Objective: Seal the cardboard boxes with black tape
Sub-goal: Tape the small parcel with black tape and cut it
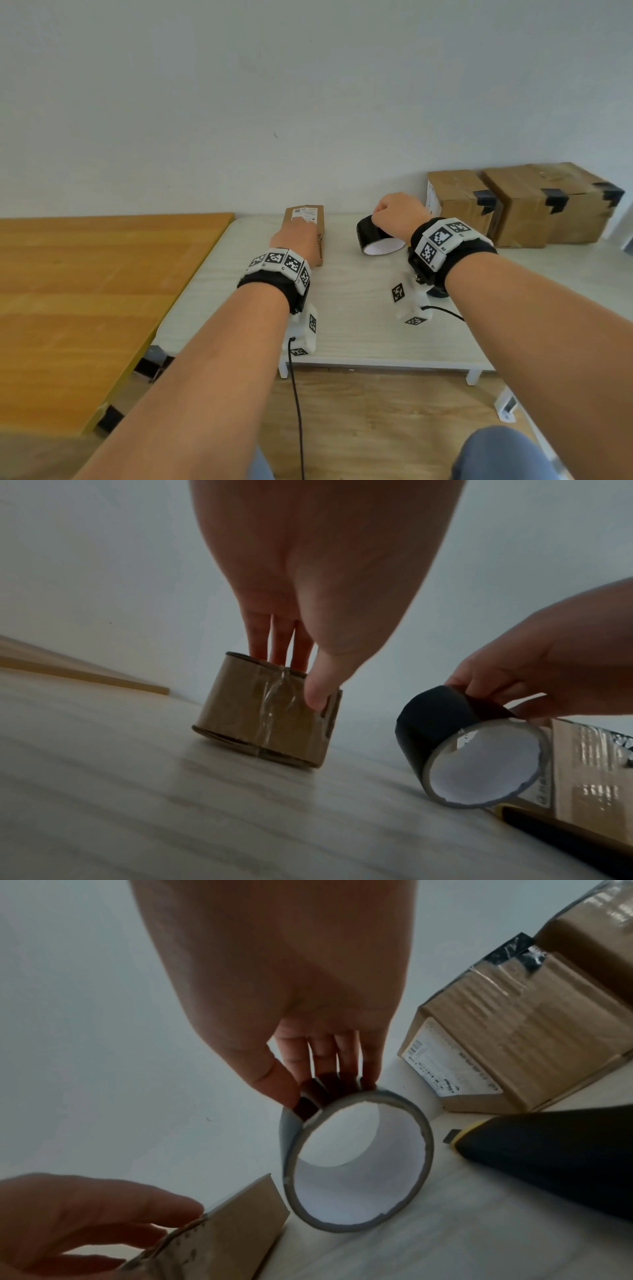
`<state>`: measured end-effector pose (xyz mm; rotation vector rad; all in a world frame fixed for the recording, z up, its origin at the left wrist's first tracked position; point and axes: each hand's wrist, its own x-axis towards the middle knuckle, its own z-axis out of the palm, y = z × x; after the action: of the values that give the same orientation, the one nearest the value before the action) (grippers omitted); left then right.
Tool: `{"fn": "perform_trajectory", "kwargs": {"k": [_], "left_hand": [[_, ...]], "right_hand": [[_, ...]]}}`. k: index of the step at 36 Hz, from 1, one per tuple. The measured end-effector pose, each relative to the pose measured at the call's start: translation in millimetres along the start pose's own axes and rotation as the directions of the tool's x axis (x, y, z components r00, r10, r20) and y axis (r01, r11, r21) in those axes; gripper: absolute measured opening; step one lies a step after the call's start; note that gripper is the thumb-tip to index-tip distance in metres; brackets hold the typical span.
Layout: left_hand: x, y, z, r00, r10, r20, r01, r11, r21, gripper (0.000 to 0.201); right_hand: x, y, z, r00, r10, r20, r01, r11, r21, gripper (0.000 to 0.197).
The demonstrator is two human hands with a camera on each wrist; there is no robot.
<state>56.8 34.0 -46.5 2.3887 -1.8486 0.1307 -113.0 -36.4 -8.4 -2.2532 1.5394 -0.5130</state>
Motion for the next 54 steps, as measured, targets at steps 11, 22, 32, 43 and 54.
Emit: {"fn": "perform_trajectory", "kwargs": {"k": [11, 22, 32, 43, 54], "left_hand": [[-1, 12, -11, 0.981, 0.047, -0.188, -0.082, 0.980, -0.182, 0.021], [0, 22, -16, 0.979, -0.026, -0.202, -0.059, 0.912, -0.406, 0.027], [2, 29, -24, 0.987, -0.077, -0.139, -0.018, 0.816, -0.578, 0.026], [-3, 26, -23, 0.949, -0.065, -0.309, -0.081, 0.896, -0.437, 0.029], [-8, 24, -26, 0.936, -0.120, -0.330, -0.065, 0.864, -0.500, 0.022]], "right_hand": [[-7, -4, 5, 0.992, 0.017, -0.123, 0.024, 0.946, 0.322, 0.012], [-19, -11, 9, 0.992, 0.002, -0.129, 0.061, 0.873, 0.484, 0.015], [-25, -10, 8, 0.993, -0.077, -0.089, 0.112, 0.858, 0.501, 0.014], [-24, -9, 14, 0.991, -0.088, -0.100, 0.126, 0.867, 0.482, 0.015], [-23, -6, 17, 0.991, -0.089, -0.103, 0.128, 0.872, 0.473, 0.017]]}}
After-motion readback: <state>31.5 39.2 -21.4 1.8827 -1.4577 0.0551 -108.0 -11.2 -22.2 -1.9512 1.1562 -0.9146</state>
